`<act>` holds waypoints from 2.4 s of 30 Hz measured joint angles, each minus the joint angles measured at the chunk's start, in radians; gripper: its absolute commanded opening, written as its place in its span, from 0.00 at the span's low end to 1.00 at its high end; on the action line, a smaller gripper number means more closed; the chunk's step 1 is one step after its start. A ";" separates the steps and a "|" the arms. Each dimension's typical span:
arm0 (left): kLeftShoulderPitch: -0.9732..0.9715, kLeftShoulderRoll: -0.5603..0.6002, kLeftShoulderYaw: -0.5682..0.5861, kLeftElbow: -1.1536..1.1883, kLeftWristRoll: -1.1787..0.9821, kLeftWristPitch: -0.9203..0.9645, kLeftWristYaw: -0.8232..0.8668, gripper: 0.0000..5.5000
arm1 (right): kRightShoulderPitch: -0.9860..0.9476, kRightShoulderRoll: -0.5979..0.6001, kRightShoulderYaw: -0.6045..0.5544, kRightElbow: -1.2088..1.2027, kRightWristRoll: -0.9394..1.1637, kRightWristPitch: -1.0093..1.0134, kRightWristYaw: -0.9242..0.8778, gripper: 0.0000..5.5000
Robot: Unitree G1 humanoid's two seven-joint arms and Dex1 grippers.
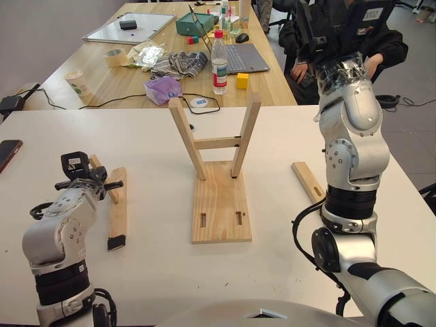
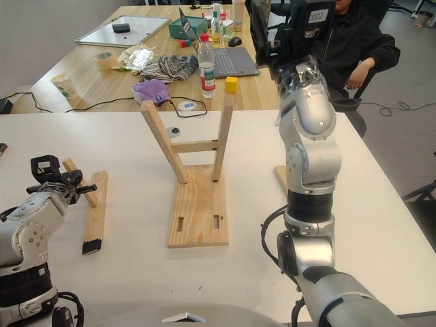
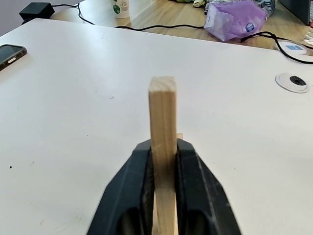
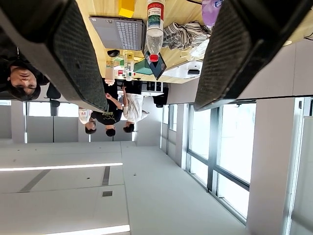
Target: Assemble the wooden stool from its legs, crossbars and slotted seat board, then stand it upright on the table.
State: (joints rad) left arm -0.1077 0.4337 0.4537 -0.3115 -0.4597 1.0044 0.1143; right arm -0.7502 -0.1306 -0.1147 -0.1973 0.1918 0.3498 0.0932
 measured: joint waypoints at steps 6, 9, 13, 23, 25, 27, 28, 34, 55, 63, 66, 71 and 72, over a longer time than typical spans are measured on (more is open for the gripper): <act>0.073 -0.037 0.020 -0.001 0.011 -0.153 -0.084 0.07 | 0.012 0.000 0.004 -0.007 -0.002 -0.005 0.002 0.59; 0.179 -0.084 0.000 -0.006 0.029 -0.374 -0.195 0.07 | 0.020 0.000 0.007 -0.010 -0.001 -0.022 0.011 0.59; 0.308 -0.134 -0.005 0.059 0.061 -0.685 -0.324 0.07 | 0.023 -0.001 0.005 -0.010 -0.001 -0.035 0.014 0.59; 0.383 -0.114 -0.095 0.188 0.206 -1.016 -0.390 0.07 | 0.023 -0.001 0.006 0.003 -0.003 -0.044 0.025 0.59; 0.386 -0.118 -0.094 0.212 0.206 -1.056 -0.398 0.07 | 0.023 -0.001 0.007 0.003 -0.003 -0.045 0.024 0.59; 0.391 -0.125 -0.090 0.235 0.195 -1.095 -0.406 0.07 | 0.028 0.000 0.006 0.003 -0.003 -0.048 0.023 0.59; 0.393 -0.127 -0.088 0.239 0.191 -1.102 -0.409 0.07 | 0.029 0.000 0.006 0.004 -0.003 -0.052 0.023 0.59; 0.393 -0.126 -0.086 0.259 0.166 -1.119 -0.417 0.07 | 0.029 0.000 0.007 0.011 -0.003 -0.064 0.022 0.59; 0.461 0.030 0.047 0.113 -0.031 -0.953 -0.578 0.30 | 0.036 -0.001 0.013 0.010 -0.005 -0.064 0.012 0.59; 0.050 0.282 0.229 0.113 -0.358 -0.678 -0.508 0.20 | 0.042 -0.001 0.033 0.008 -0.006 -0.067 0.016 0.59; -0.060 0.291 0.179 0.096 -0.415 -0.595 -0.465 0.12 | 0.043 0.000 0.041 0.013 -0.006 -0.077 0.025 0.59; -0.041 0.262 0.089 0.133 -0.362 -0.564 -0.492 0.00 | 0.043 0.001 0.045 0.022 -0.006 -0.083 0.030 0.59; -0.019 0.254 0.087 0.148 -0.344 -0.571 -0.508 0.00 | 0.043 0.001 0.045 0.023 -0.006 -0.084 0.030 0.59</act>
State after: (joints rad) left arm -0.1263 0.6872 0.5405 -0.1631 -0.8035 0.4336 -0.3932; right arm -0.7075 -0.1293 -0.0694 -0.1748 0.1853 0.2660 0.1237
